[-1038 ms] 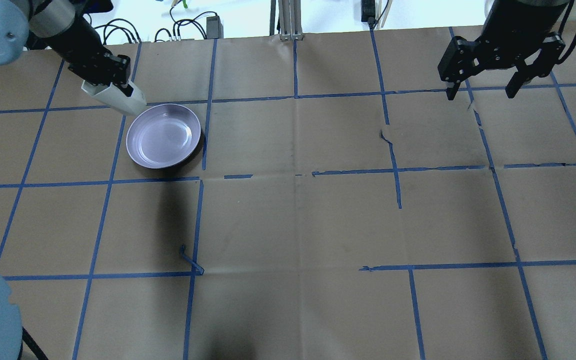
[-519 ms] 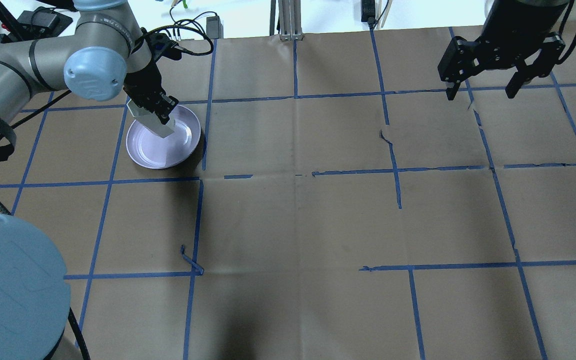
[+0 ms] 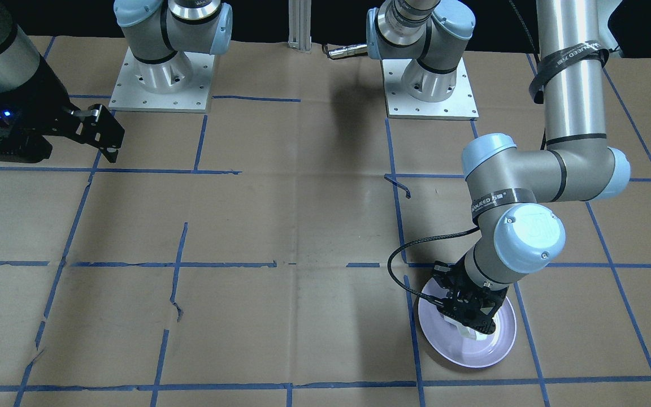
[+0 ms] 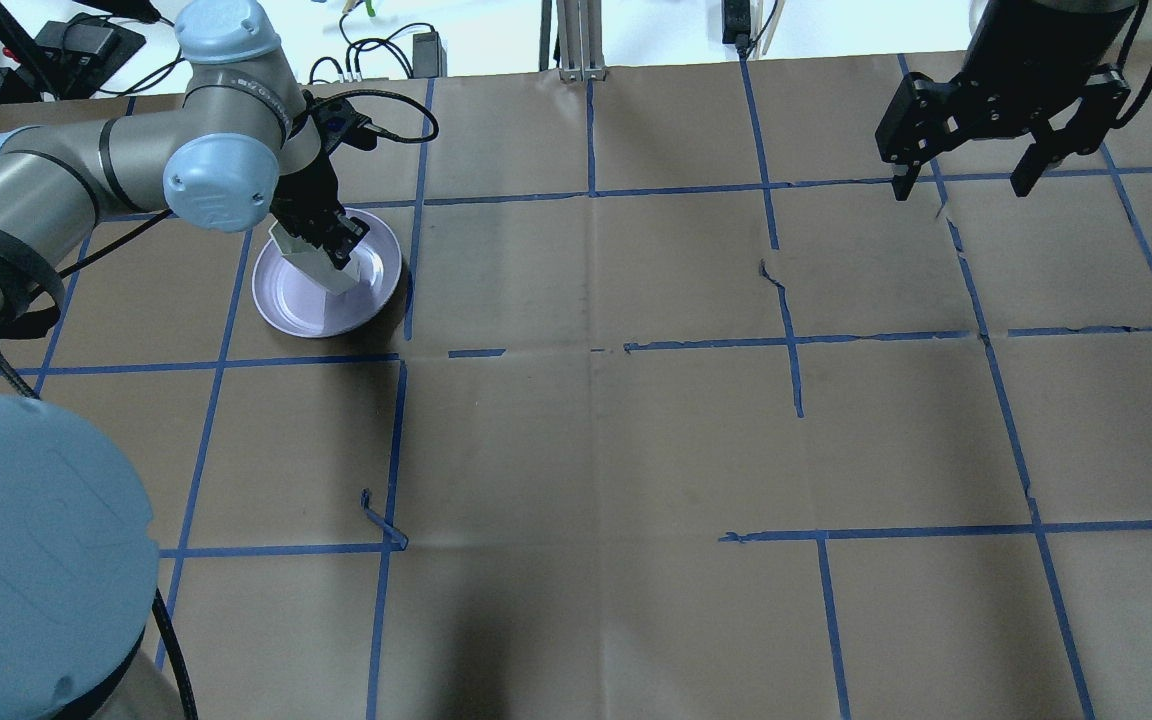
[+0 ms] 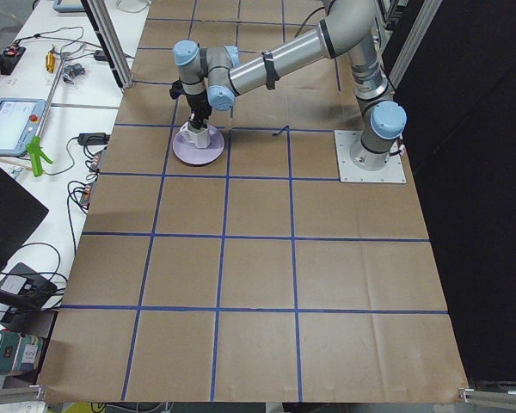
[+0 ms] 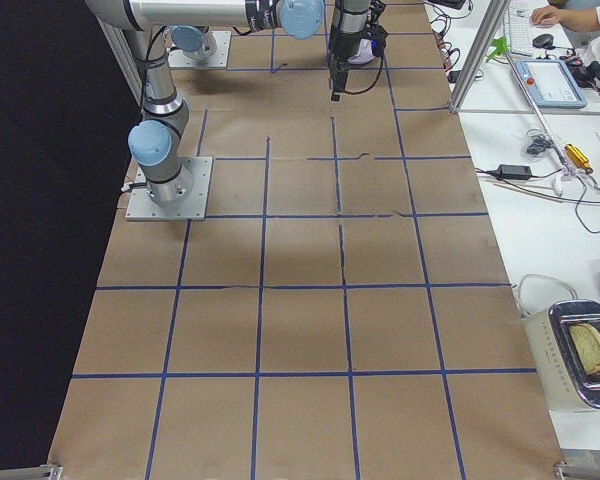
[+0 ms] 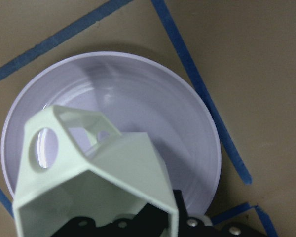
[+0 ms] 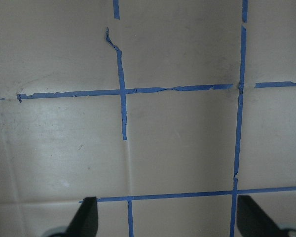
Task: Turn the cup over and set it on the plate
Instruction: 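Lower the upright mug onto the lavender plate with the left gripper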
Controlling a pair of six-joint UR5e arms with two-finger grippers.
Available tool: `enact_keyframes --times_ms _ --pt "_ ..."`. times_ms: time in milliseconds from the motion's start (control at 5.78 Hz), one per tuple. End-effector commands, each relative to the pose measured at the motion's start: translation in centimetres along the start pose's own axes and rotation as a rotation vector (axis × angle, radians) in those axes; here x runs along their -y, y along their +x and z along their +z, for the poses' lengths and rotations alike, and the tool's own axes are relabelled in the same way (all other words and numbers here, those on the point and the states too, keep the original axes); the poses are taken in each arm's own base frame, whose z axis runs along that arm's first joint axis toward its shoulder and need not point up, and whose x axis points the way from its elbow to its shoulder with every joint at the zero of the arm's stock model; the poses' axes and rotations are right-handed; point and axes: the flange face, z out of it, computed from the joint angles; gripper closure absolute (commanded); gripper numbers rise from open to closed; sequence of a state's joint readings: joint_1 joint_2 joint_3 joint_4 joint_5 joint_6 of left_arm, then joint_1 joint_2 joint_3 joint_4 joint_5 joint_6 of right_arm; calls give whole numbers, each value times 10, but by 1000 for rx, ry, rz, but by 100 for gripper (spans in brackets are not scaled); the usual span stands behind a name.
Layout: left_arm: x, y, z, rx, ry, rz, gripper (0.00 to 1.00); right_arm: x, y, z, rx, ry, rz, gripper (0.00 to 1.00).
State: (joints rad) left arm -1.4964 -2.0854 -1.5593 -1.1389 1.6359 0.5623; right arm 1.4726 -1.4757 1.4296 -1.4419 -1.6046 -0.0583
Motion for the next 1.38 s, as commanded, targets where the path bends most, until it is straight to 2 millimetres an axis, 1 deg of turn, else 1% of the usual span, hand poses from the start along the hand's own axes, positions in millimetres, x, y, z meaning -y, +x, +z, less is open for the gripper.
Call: enact_keyframes --times_ms 0,173,346,519,692,865,1038,1212 --pt "-4 -6 3 56 -35 0 25 0 0 0 0 0 0 0" --pt "-4 -6 -1 58 -30 -2 10 0 0 0 0 0 0 0" --pt "-3 -5 -19 53 -2 -10 9 0 0 0 0 0 0 0" --pt "-2 2 -38 5 41 -36 9 0 0 0 0 0 0 0" --pt "-8 12 -67 -4 87 -128 9 0 0 0 0 0 0 0" --pt "-19 22 -97 -46 117 -212 5 0 0 0 0 0 0 0" --pt "-31 33 -130 -52 116 -280 4 0 0 0 0 0 0 0" --pt "-46 62 -174 -52 106 -344 3 0 0 0 0 0 0 0"
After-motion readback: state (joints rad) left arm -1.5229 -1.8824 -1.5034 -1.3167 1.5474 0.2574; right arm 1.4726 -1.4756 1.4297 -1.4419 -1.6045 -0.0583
